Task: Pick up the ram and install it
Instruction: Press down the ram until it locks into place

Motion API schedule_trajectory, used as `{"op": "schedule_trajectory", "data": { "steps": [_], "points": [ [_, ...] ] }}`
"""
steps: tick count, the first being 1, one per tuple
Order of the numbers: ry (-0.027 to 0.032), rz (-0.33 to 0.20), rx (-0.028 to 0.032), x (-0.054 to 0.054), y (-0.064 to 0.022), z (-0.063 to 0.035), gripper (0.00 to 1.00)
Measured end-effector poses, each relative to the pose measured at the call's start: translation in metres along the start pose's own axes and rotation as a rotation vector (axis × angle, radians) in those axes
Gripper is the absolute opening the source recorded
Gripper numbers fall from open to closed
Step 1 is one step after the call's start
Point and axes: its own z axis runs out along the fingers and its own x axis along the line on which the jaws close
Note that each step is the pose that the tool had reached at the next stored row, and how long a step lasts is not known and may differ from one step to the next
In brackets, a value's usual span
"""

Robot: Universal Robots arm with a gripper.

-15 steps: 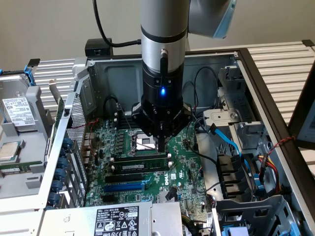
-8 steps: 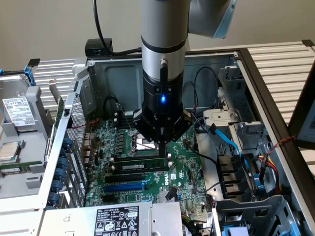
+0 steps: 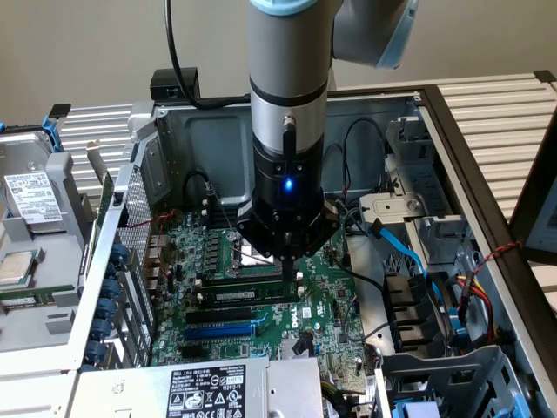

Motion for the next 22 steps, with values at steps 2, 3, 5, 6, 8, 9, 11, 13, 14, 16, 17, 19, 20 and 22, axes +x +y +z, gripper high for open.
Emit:
{"op": "schedule_trajectory", "data": {
  "steps": [2,3,5,6,8,9,11,13,14,16,17,19,20,22],
  "points": [
    [-0.0002,0.0,0.0001,0.0013,-0.0002,0.0015,0.1],
    [-0.0006,0.0,0.0,0.0018,-0.0002,0.0023,0.1],
    [-0.0013,0.0,-0.0001,0.0018,-0.0003,0.0039,0.1],
    [-0.002,0.0,-0.0001,0.0019,-0.0003,0.0046,0.1],
    [-0.0029,0.0,-0.0001,0.0021,-0.0003,0.0057,0.1],
    [-0.0033,0.0,-0.0001,0.0021,-0.0003,0.0061,0.1],
    [-0.0039,0.0,-0.0003,0.0022,-0.0004,0.0071,0.1],
    [-0.0045,0.0,-0.0004,0.0025,-0.0004,0.0081,0.1],
    [-0.0045,0.0,-0.0003,0.0026,-0.0004,0.0086,0.1],
    [-0.0046,-0.001,0.0,0.0028,-0.0005,0.0092,0.1],
    [-0.0046,-0.001,0.0002,0.0029,-0.0006,0.0093,0.1],
    [-0.0049,-0.001,-0.0001,0.0032,-0.0006,0.0098,0.1],
    [-0.005,-0.001,-0.0003,0.0033,-0.0006,0.01,0.1],
    [-0.0054,0.0,-0.0005,0.0037,-0.0006,0.0105,0.1]
  ]
}}
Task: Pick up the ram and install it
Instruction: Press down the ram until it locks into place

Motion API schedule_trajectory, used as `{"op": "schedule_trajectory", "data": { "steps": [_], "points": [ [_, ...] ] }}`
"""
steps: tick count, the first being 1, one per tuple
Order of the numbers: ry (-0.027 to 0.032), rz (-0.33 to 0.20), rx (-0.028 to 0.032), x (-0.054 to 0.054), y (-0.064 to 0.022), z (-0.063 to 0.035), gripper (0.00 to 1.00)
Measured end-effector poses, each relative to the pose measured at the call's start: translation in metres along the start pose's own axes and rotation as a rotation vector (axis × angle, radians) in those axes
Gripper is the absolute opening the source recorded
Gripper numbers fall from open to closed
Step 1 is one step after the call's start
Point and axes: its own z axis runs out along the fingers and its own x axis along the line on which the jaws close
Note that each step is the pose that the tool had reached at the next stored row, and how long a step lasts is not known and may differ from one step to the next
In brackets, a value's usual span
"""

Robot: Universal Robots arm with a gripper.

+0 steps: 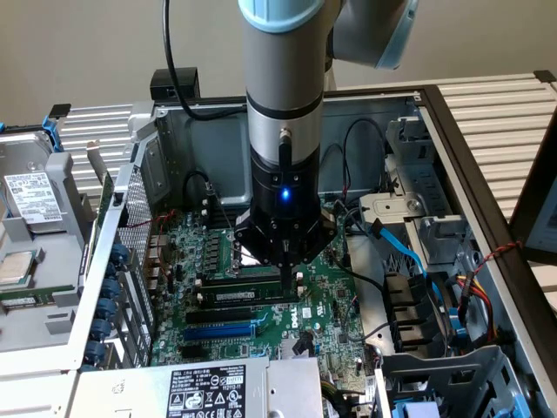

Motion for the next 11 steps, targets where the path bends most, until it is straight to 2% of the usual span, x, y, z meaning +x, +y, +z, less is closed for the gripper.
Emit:
{"op": "schedule_trajectory", "data": {
  "steps": [8,10,11],
  "points": [
    [-0.0017,0.0,0.0001,0.0009,-0.0001,0.001,0.1],
    [-0.002,0.0,-0.0012,0.002,0.0,-0.002,0.1],
    [-0.0019,0.0,-0.0005,0.0028,0.0,-0.0066,0.1]
  ]
}}
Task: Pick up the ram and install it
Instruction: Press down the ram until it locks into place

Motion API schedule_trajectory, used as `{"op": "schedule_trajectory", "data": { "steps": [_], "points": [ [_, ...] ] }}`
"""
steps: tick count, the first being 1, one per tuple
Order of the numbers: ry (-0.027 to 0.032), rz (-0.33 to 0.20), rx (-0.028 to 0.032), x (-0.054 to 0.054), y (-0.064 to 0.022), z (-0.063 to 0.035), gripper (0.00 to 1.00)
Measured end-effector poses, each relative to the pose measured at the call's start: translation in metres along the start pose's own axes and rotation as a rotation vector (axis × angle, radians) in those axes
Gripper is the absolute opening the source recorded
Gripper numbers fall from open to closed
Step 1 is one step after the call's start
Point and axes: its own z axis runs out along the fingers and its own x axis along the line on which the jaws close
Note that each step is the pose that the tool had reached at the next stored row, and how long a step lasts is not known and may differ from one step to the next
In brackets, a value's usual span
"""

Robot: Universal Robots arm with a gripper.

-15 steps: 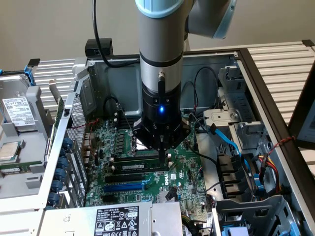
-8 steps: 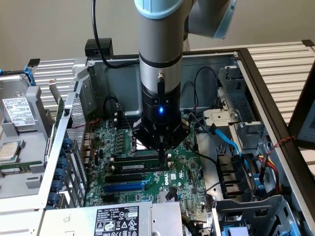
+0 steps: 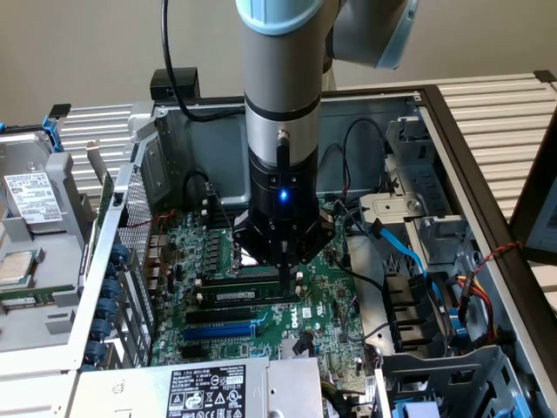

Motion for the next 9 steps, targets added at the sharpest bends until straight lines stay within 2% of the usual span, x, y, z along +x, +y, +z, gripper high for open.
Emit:
{"op": "schedule_trajectory", "data": {
  "steps": [4,9],
  "points": [
    [0.0003,0.0,-0.0003,0.011,-0.0004,-0.0175,0.1],
    [0.0001,0.0,-0.0011,0.033,-0.002,-0.0292,0.1]
  ]
}}
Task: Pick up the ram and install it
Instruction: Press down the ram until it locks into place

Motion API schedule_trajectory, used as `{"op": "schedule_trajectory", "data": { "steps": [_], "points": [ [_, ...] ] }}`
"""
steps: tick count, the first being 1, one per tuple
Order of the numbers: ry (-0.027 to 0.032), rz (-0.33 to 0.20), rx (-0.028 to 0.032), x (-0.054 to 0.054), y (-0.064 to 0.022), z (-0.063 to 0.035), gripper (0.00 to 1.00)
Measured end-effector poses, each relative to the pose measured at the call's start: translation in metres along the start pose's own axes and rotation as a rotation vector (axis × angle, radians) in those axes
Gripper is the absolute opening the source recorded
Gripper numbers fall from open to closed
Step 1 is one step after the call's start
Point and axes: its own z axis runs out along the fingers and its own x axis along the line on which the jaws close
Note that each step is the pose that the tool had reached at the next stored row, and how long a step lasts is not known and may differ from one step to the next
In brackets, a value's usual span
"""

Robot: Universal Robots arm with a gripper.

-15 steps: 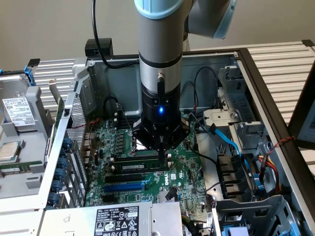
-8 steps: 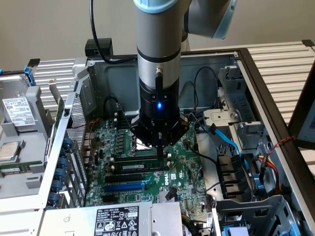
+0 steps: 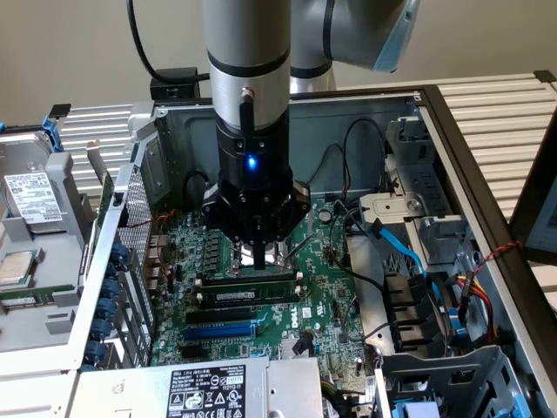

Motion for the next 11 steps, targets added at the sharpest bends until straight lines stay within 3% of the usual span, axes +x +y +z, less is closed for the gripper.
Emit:
{"op": "schedule_trajectory", "data": {
  "steps": [5,11],
  "points": [
    [0.0001,0.0,0.0003,0.018,-0.0015,-0.0038,0.1],
    [-0.0009,0.0,0.0002,0.019,-0.0015,-0.0038,0.1]
  ]
}}
